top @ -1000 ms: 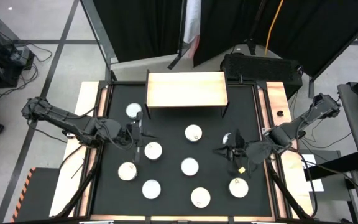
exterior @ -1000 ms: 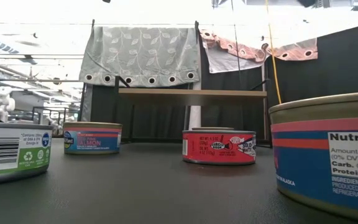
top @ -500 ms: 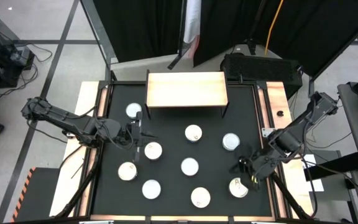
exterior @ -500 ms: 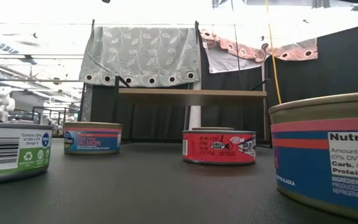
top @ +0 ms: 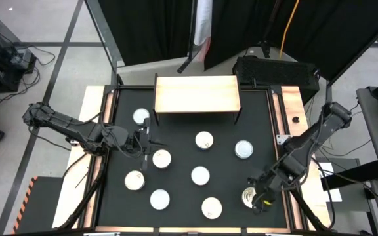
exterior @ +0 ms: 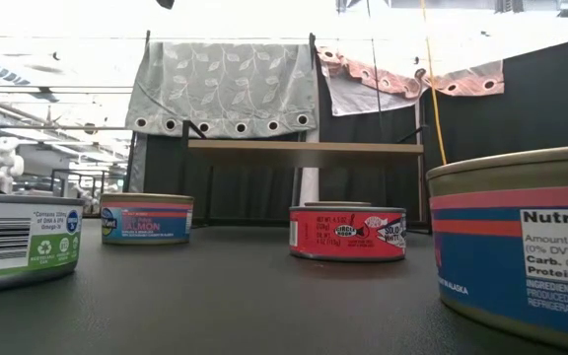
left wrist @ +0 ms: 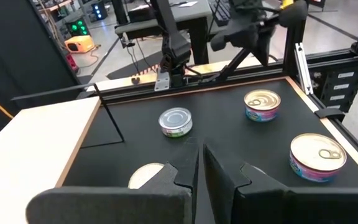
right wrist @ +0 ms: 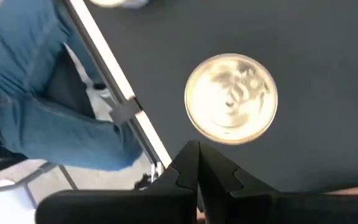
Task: Stack canned seafood by type on shelf
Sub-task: Put the blue pink tuna can on the shelf
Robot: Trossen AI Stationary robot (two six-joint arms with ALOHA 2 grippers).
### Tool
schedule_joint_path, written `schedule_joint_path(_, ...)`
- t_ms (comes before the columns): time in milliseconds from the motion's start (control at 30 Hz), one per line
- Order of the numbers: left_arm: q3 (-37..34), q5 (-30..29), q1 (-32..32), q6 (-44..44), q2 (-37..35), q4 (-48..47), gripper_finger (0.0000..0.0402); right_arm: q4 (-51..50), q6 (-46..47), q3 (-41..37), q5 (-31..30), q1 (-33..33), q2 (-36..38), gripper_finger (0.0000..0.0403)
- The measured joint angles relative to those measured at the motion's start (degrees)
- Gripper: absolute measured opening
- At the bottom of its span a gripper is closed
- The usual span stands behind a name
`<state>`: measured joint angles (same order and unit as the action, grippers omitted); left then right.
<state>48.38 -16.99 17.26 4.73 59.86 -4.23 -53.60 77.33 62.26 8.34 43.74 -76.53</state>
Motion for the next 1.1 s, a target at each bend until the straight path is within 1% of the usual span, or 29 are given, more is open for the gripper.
schedule_joint_path(167,0.0,0.0,0.0,0.09,0.0,0.01,0.0029,2.19,1.08,0.0,2.82,3.77,-4.08,0.0)
schedule_joint_path(367,0.0,0.0,-0.01,1.43,0.0,0.21,0.0029,6.69,1.95,0.0,2.55,7.41,-8.04,0.0004)
schedule_joint_path(500,0.0,0.0,-0.04,3.58,0.02,0.48,0.0029,8.4,1.59,0.0,0.41,8.2,-10.15,0.0029)
schedule_joint_path(633,0.0,0.0,-0.04,4.87,0.01,2.12,0.0029,7.42,1.37,-0.02,0.21,8.19,-11.71,0.0066)
schedule_joint_path(767,0.0,-0.02,-0.1,5.26,0.02,4.29,0.0029,7.49,-0.5,-0.02,0.26,8.89,-12.97,0.0085)
schedule_joint_path(933,0.0,-0.02,-0.09,6.22,0.02,5.3,0.0029,7.47,-2.62,-0.02,-0.24,9.71,-14.2,0.0082)
schedule_joint_path(1033,0.0,-0.01,-0.28,6.27,0.02,5.38,0.0029,7.45,-4.09,-0.02,-2.53,10.06,-14.8,0.0071)
schedule_joint_path(1100,0.0,-0.02,-0.65,6.25,0.02,5.38,0.0029,6.75,-4.38,-0.02,-2.72,10.04,-15.39,0.0059)
